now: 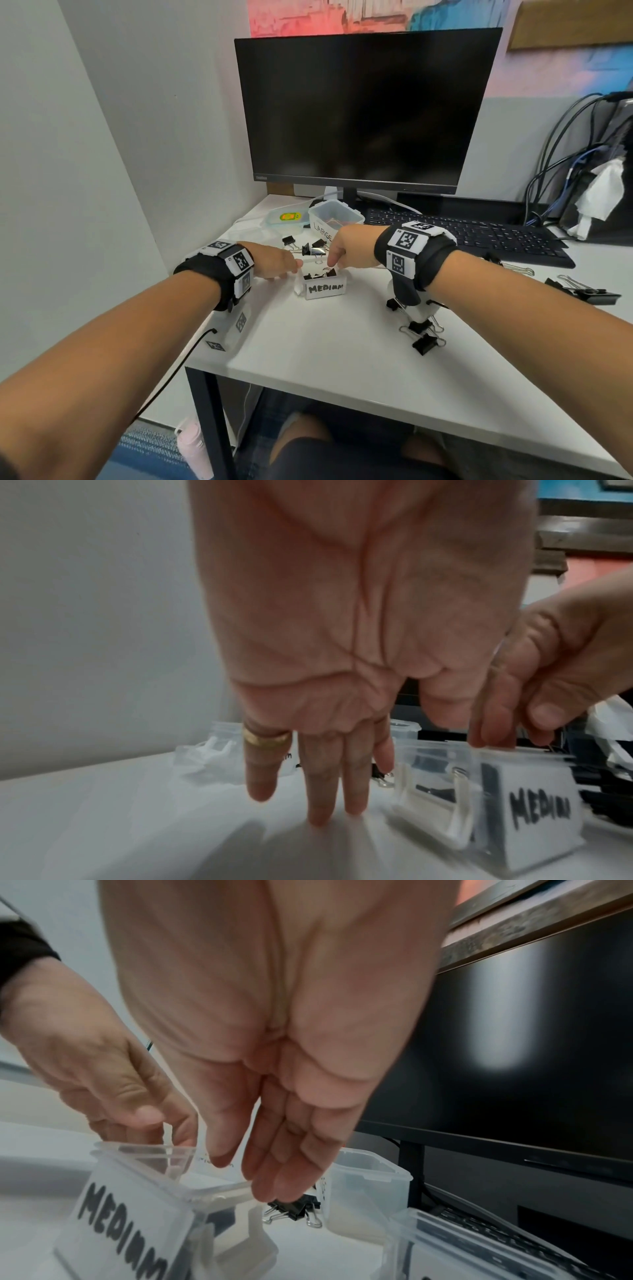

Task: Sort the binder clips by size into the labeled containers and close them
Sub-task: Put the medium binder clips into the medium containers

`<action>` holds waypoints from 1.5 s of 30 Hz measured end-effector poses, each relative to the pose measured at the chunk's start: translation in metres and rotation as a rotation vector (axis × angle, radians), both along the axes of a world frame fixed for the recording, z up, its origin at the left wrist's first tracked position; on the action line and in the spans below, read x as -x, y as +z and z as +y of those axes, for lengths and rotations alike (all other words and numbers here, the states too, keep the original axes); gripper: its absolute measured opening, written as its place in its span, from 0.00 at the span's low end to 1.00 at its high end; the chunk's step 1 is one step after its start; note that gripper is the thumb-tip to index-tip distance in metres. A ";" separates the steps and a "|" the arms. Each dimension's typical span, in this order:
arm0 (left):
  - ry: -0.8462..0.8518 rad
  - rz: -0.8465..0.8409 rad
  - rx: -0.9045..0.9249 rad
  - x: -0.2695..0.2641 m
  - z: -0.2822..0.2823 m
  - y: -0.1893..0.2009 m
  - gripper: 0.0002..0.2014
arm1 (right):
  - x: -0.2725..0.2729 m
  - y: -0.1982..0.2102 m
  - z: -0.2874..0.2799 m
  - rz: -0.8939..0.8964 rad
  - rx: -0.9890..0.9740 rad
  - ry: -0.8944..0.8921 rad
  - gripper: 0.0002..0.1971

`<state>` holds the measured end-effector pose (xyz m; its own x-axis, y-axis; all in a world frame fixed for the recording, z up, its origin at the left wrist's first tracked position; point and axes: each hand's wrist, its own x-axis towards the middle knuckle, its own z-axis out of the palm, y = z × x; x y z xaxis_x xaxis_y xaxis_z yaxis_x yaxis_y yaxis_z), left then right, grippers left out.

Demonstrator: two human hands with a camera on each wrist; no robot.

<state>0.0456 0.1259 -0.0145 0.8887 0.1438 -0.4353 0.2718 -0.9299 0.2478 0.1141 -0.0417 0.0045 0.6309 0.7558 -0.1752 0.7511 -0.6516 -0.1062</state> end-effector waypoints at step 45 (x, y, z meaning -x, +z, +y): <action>-0.096 -0.086 -0.116 -0.013 -0.047 -0.009 0.34 | -0.012 -0.026 -0.073 -0.037 0.351 -0.131 0.17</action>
<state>0.0590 0.0785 -0.0238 0.9341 0.1011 -0.3424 0.1627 -0.9742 0.1563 0.1259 -0.1150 -0.0212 0.7291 0.5662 -0.3844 0.6581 -0.7343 0.1667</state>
